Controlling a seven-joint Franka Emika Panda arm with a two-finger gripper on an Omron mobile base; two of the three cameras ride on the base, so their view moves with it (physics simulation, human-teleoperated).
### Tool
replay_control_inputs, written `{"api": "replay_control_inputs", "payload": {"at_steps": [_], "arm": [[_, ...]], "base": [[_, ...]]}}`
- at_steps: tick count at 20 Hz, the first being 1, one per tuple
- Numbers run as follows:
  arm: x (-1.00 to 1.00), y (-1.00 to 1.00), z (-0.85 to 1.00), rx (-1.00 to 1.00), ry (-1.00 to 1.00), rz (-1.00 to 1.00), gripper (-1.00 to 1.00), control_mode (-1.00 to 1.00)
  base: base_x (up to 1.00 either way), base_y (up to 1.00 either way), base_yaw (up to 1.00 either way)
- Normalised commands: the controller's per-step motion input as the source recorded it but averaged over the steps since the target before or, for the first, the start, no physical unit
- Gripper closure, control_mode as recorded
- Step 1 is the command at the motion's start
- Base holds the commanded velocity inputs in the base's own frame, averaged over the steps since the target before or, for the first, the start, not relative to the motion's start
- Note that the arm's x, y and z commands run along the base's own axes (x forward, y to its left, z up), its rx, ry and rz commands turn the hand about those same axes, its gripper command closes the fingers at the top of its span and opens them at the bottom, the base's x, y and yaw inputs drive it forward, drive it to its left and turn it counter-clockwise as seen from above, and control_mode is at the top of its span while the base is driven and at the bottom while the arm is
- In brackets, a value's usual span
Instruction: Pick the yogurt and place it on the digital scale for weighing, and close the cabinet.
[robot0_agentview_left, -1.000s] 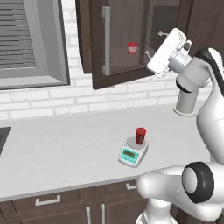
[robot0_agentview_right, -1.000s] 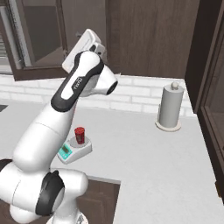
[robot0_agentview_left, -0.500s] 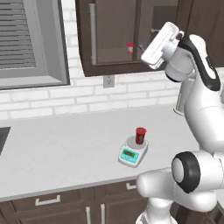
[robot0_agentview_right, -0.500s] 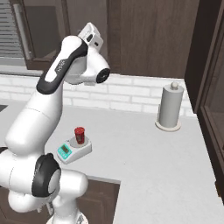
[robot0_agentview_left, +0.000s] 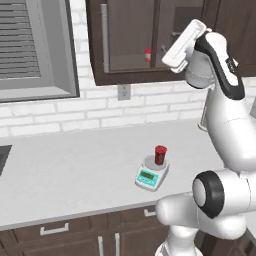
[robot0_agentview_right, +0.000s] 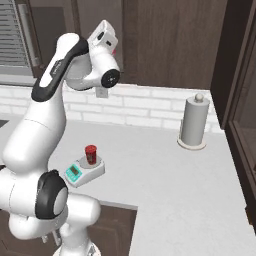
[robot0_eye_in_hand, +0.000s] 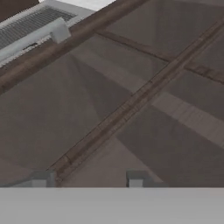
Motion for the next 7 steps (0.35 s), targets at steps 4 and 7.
{"api": "replay_control_inputs", "payload": {"at_steps": [4, 7], "arm": [[-0.55, 0.0, -0.82, -0.06, -0.11, -0.04, -1.0, -1.0], [-0.59, 0.0, -0.4, -0.02, -0.03, -0.07, -1.0, -1.0]], "base": [[0.0, 0.0, 0.0], [0.0, 0.0, 0.0]]}}
